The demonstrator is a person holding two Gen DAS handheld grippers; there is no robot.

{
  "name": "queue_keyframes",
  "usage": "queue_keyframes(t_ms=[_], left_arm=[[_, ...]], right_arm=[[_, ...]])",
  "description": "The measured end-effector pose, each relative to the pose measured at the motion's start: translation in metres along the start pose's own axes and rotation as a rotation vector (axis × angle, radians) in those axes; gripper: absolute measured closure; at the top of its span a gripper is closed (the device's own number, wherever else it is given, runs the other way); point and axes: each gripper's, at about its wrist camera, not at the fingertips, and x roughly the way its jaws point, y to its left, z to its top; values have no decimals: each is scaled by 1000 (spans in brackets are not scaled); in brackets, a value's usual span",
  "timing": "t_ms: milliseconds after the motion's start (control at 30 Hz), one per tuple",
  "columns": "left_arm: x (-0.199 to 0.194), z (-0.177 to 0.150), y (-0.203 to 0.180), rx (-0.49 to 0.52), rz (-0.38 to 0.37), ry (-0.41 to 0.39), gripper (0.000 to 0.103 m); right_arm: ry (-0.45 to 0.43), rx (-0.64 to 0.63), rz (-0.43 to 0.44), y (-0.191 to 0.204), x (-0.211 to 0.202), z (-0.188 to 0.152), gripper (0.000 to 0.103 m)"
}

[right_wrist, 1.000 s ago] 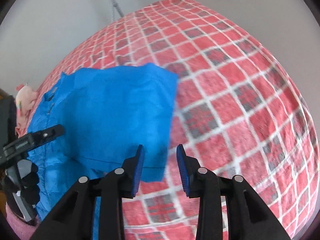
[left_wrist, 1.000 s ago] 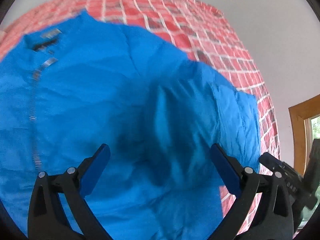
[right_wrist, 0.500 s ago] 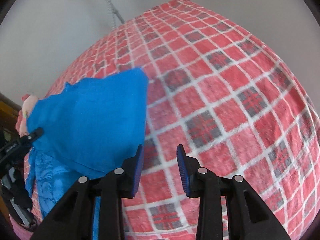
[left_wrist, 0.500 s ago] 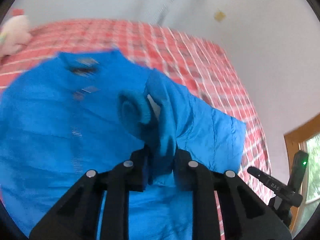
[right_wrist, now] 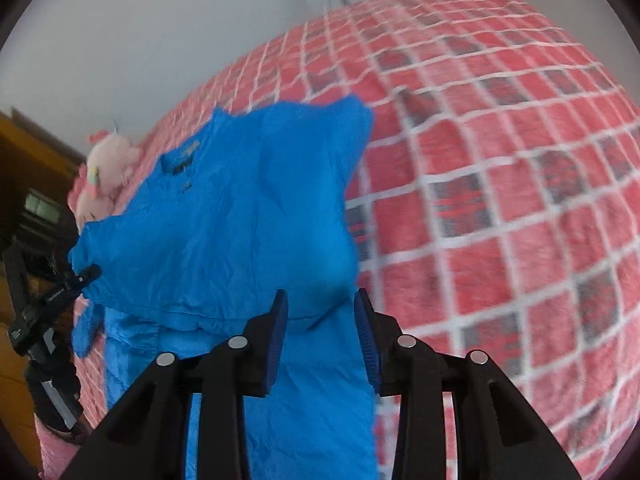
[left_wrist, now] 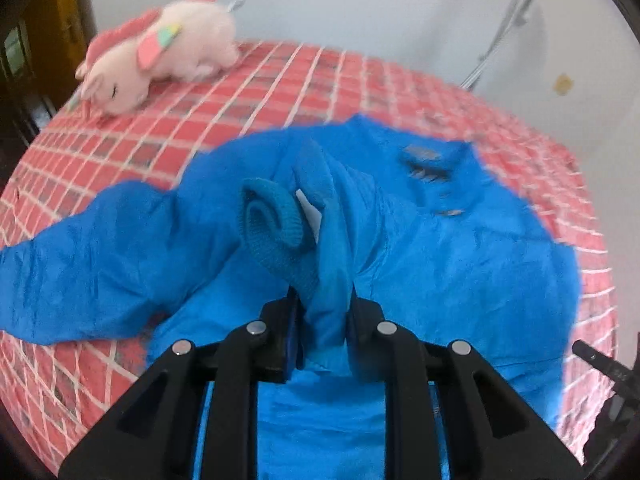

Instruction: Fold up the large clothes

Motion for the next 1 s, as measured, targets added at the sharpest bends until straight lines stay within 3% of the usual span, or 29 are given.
queue_keyframes(t_ms=[167,267,333,467,567,700,833,1000], left_arm=[[48,-14,23,-11,27,102,73],[46,-12,26,4,28,100,69],[36,-7,30,-12,45,94,60],[-20,4,38,-47,111,-67,57],[-35,10,21,-18,72,-110,57],[-5,10,-9,62,52,-56,57],[40,0,-8,59,72,43,57],[52,-9,-8,117,95,33,57]], right_arm=[[58,-30,-87,11,31,3,67],[80,-24,-92,11,37,6,67],[89,-32,-104,12,35,4,67],[-1,-62,-104,37,1,14,64],[-28,-122,-72,68,-6,18,64],[19,-168,-68,99,28,24,64],[72,-155,-104,100,62,19,64],[72,-156,-114,91,80,9,65]])
